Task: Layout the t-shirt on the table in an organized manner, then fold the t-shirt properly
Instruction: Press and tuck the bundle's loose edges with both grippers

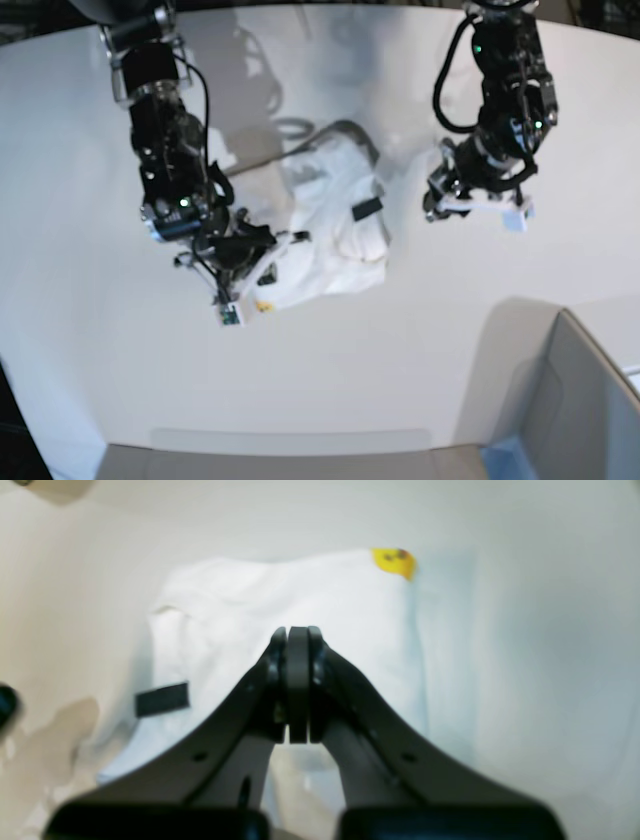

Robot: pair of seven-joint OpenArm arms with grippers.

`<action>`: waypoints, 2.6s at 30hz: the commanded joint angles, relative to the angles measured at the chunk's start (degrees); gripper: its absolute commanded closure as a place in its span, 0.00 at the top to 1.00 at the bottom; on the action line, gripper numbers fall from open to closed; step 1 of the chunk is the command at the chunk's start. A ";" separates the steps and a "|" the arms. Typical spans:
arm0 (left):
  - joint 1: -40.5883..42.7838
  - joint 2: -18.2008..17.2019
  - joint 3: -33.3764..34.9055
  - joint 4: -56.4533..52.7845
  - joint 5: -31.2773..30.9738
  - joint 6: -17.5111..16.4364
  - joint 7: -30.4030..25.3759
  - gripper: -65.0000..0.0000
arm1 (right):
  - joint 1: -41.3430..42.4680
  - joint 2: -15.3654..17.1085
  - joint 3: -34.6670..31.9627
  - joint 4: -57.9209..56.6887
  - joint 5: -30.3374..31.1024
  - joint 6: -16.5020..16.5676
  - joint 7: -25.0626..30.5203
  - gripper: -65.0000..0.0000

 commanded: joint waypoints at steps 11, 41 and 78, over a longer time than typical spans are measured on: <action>-3.58 0.12 22.43 -1.76 -0.21 0.09 -4.62 0.08 | -2.53 2.29 6.17 -8.15 0.31 0.34 1.07 0.00; -6.48 -3.57 23.75 -2.91 -0.30 0.44 -5.14 0.07 | 4.15 1.94 2.13 -4.19 8.31 9.75 1.33 0.00; -7.89 -3.92 44.06 -6.42 -0.30 0.18 -4.53 0.07 | 17.95 5.02 -3.76 -35.49 7.96 7.64 12.23 0.00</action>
